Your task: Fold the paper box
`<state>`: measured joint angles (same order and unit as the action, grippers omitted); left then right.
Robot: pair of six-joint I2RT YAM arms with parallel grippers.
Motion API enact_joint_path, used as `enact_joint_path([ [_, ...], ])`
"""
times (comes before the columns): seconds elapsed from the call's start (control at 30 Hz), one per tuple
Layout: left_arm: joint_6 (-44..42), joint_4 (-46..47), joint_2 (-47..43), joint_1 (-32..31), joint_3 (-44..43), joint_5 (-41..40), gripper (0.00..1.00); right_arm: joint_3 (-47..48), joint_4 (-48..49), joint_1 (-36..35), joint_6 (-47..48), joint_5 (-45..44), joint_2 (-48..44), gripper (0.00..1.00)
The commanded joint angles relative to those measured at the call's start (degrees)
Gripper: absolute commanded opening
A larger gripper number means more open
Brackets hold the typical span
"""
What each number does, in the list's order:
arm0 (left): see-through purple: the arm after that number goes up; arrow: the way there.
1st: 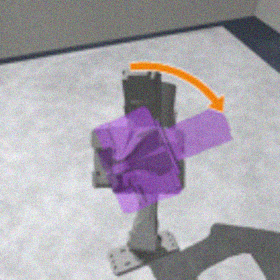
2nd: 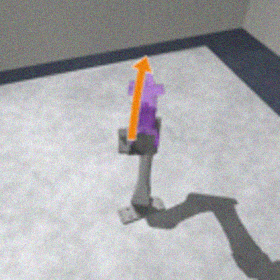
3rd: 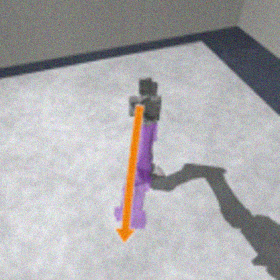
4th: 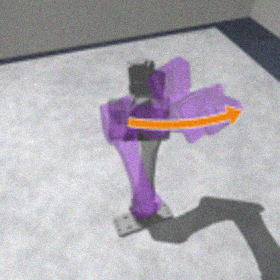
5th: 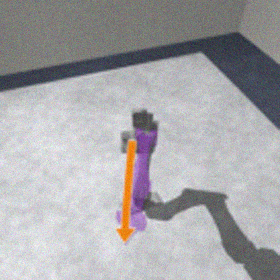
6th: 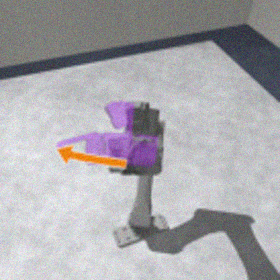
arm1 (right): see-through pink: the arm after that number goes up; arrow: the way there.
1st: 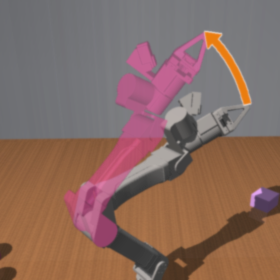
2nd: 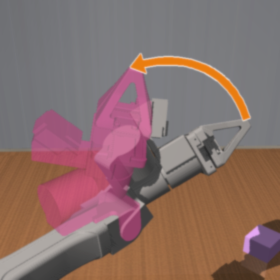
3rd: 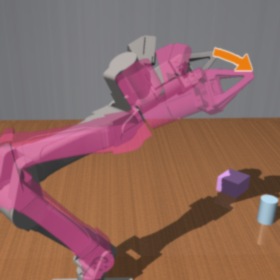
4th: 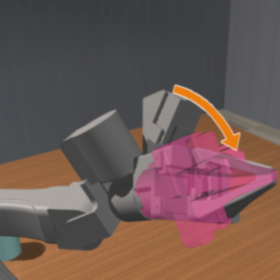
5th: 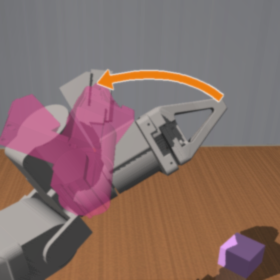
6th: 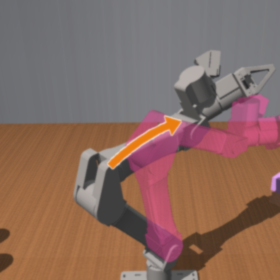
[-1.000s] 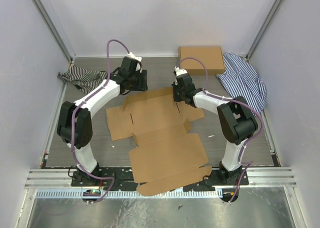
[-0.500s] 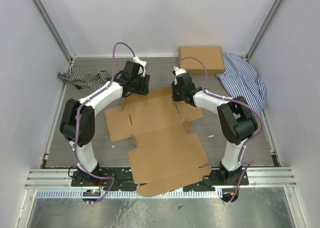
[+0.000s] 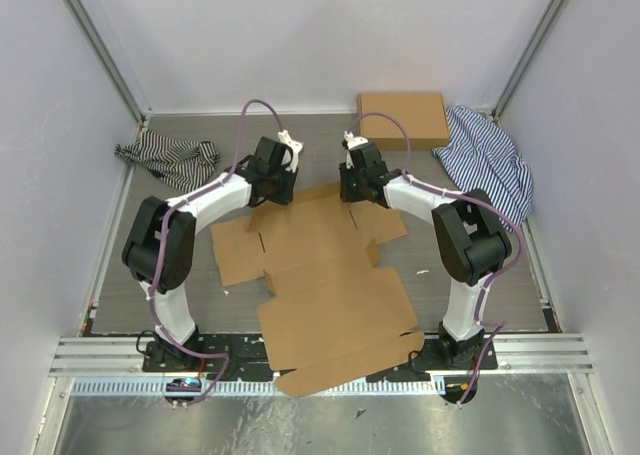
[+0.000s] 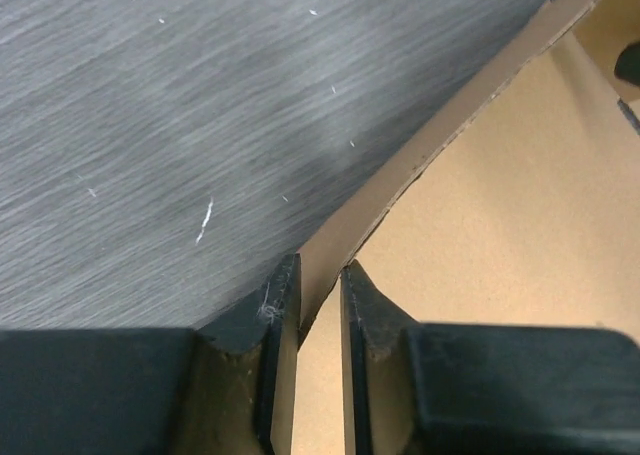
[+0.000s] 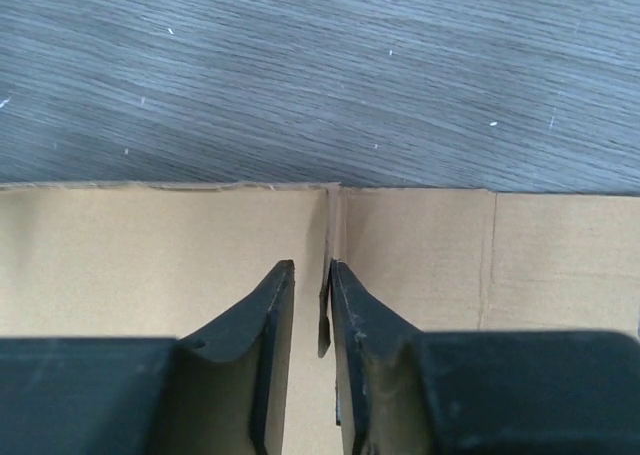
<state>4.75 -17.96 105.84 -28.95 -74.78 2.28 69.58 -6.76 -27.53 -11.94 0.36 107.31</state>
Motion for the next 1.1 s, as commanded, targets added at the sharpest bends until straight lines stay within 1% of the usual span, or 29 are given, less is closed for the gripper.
enact_joint_path([
  [0.0, -1.9, 1.2, -1.3, -2.4, 2.1, -1.8, 0.23, 4.0, -1.1, -0.1, -1.0, 1.7, -0.6, 0.30],
  [0.13, -3.7, -0.3, -0.5, -4.3, 1.6, -5.5, 0.21, 4.8, -3.7, -0.1, -1.3, 1.9, -1.7, 0.37],
  [0.23, -2.7, -2.6, 1.1, -4.8, 0.1, -6.5, 0.18, 5.7, -6.0, 0.0, -1.3, 1.5, -2.2, 0.39],
  [0.43, 0.2, -11.2, 6.1, -5.0, -6.2, -9.0, 0.10, 6.9, -9.5, 0.2, -1.2, -0.6, -2.6, 0.39],
  [0.67, -0.1, -8.8, 3.7, -5.2, -3.7, -9.7, 0.04, 4.1, -10.7, 1.5, -1.9, -1.5, -7.3, 0.40],
  [0.77, -0.7, -8.5, 3.5, -5.7, -3.0, -10.1, 0.02, 1.5, -10.7, 4.5, -3.9, -0.1, -11.1, 0.42],
  [0.9, -2.5, -8.1, 3.7, -7.4, -2.5, -12.4, 0.00, -2.0, -11.9, 11.0, -6.2, 1.2, -15.6, 0.46],
  [0.97, -3.2, -7.6, 3.6, -8.2, -2.1, -13.6, 0.00, -3.9, -12.6, 14.4, -6.2, 1.7, -16.4, 0.51],
  [1.07, -3.5, -7.2, 3.3, -8.7, -1.6, -14.0, 0.00, -5.5, -13.6, 19.0, -5.6, 5.5, -15.3, 0.52],
])
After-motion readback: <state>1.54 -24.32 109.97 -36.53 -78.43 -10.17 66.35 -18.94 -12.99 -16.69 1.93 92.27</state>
